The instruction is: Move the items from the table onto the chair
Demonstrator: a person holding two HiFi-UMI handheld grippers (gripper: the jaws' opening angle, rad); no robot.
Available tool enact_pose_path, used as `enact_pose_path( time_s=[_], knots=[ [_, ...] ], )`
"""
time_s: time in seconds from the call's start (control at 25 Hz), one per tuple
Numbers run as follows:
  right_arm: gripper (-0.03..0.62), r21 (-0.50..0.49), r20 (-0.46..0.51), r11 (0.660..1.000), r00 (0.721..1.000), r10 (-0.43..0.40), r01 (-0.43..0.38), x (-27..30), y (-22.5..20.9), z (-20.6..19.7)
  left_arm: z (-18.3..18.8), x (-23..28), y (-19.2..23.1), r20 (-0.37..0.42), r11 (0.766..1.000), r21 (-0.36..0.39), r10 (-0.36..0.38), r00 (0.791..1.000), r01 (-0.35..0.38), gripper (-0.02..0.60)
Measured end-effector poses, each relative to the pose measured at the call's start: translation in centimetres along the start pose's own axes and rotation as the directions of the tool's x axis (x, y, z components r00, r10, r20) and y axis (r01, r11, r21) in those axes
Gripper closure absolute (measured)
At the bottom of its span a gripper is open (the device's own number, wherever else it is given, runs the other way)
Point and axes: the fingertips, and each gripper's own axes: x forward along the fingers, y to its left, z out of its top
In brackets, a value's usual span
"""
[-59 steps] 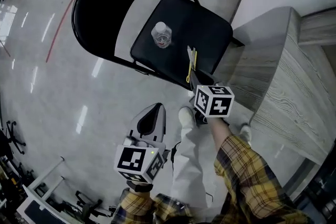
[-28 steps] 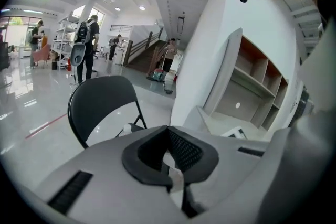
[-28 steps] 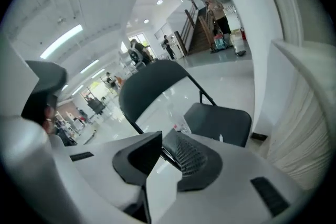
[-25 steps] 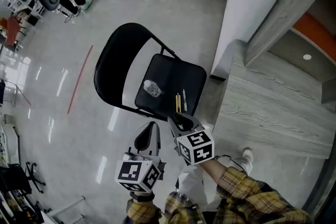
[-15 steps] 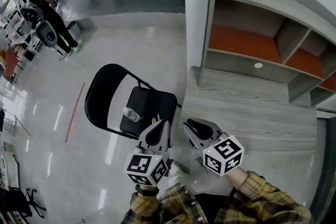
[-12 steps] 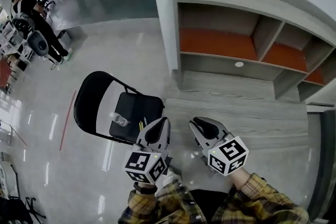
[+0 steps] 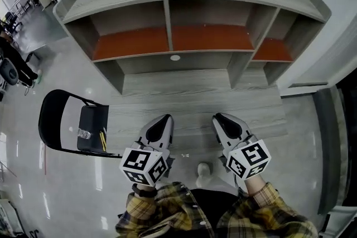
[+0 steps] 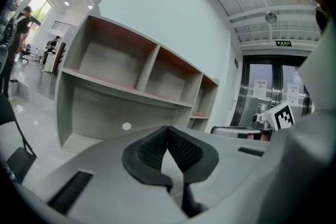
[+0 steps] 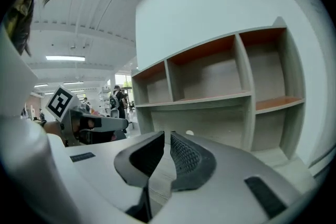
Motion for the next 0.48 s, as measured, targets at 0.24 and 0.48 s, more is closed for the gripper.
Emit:
enact_pose_path(
  time_s=[0.24,0.48],
  knots=[
    [0.563,-0.003,-0.004,1.0,1.0,-0.031,0.031,-7.2,-7.0,0.5,-1.5,4.7,-10.4,-0.029,0.997,0.013,-0.072,0.997,0.072,0.578],
    [0.577,0.049,0.018,0.998,0.999,-0.046,0.045,-10.0,-9.0,0.1,-2.7,6.7,-15.8,-0.076,0.986,0.046,-0.157,0.985,0.161,0.578]
  ],
)
